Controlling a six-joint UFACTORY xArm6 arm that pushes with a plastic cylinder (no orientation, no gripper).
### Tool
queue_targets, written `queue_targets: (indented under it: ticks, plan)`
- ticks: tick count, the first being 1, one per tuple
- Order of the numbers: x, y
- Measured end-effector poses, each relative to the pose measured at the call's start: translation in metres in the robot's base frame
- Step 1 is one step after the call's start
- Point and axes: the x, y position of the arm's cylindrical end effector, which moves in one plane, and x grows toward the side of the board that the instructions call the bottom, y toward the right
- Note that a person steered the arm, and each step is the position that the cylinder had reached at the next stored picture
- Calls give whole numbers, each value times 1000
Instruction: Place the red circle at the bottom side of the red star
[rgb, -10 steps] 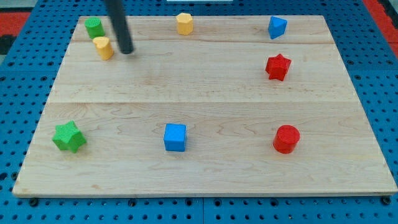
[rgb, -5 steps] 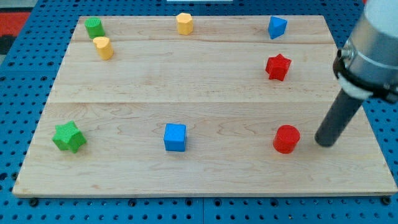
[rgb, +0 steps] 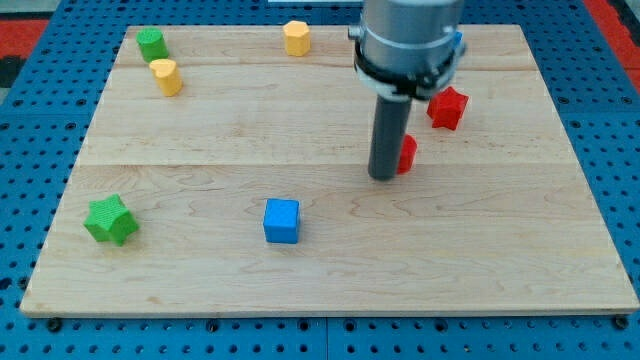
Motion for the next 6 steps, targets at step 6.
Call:
queue_targets:
  ticks: [6]
  plan:
    - [-48, -34]
